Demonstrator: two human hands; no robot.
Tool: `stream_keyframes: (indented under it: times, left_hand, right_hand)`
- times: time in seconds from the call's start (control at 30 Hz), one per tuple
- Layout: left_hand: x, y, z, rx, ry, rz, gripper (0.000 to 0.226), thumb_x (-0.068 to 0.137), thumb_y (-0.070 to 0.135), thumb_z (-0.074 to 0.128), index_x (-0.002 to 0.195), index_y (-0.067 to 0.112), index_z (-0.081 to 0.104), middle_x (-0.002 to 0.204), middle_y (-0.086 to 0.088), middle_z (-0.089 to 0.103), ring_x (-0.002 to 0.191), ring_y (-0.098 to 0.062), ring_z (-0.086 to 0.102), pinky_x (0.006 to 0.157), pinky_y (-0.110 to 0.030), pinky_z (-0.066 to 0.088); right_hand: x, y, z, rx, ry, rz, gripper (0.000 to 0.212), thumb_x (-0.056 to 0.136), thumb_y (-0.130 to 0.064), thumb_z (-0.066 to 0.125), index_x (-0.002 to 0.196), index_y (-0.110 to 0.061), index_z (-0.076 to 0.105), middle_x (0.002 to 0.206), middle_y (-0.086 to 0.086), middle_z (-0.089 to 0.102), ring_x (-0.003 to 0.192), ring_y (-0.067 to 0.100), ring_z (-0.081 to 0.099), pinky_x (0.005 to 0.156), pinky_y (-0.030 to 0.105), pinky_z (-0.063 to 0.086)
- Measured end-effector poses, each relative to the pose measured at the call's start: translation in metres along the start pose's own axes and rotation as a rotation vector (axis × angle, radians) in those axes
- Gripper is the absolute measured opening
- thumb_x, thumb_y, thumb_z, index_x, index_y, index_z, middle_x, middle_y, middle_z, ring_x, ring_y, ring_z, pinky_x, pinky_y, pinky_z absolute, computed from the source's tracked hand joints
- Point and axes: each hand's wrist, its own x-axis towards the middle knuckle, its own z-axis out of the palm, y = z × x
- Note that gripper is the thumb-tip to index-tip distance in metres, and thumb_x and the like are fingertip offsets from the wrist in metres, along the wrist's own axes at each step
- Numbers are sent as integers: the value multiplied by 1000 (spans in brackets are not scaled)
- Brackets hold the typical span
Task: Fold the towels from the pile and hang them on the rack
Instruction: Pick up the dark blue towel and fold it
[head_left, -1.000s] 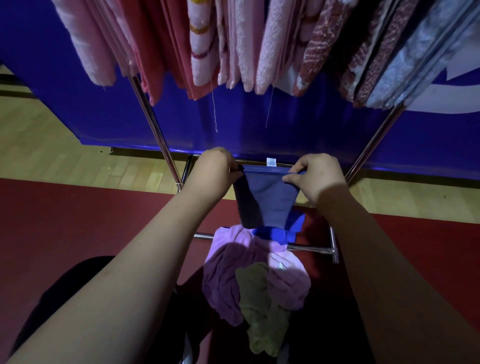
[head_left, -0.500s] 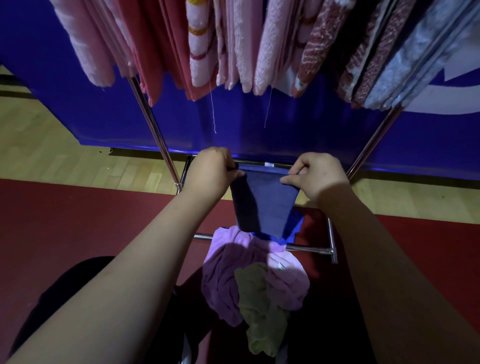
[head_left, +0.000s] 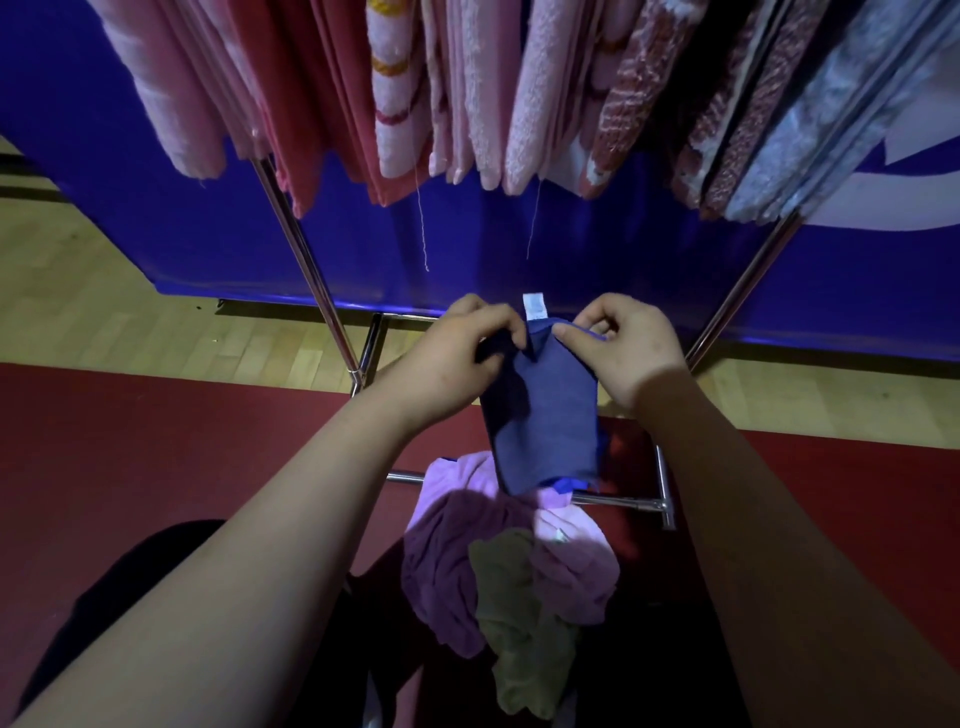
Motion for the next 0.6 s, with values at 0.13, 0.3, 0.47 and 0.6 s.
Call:
stream_keyframes:
  times: [0.13,0.3,0.47,0.6]
  left_hand:
    - [1,0,6,27,11,-59,38,81,0,60,113,18,70,100,2,51,86,-9,52,74,3,31]
    - [3,5,10,-44,106,-178,30,87,12,63,116,16,68,105,-2,53,81,-10,53,74,-10,37]
    - [4,13,11,-277,92,-290,38,83,26,56,118,14,67,114,-7,62,94,-20,67,94,-36,53]
    - [3,14,9,-238,55,-289,43,85,21,54,125,10,64,111,-7,65,102,-23,67,97,-40,51]
  right_hand:
    - [-5,-4,9,9,-24,-52,21,85,-20,73,74,-12,57,59,-6,48,55,9,41,56,23,38]
    - [-14,-10,21,11,-97,-117,17,87,-19,70,79,-11,57,55,-8,45,49,4,41,52,16,35]
    - [-15,-15,26,1,-91,-135,10,90,-13,66,84,-11,58,61,-13,42,53,-2,45,57,9,36]
    - [-16,-17,27,97,-100,-63,7,90,-10,65,88,-4,62,67,-4,44,57,4,42,56,13,42]
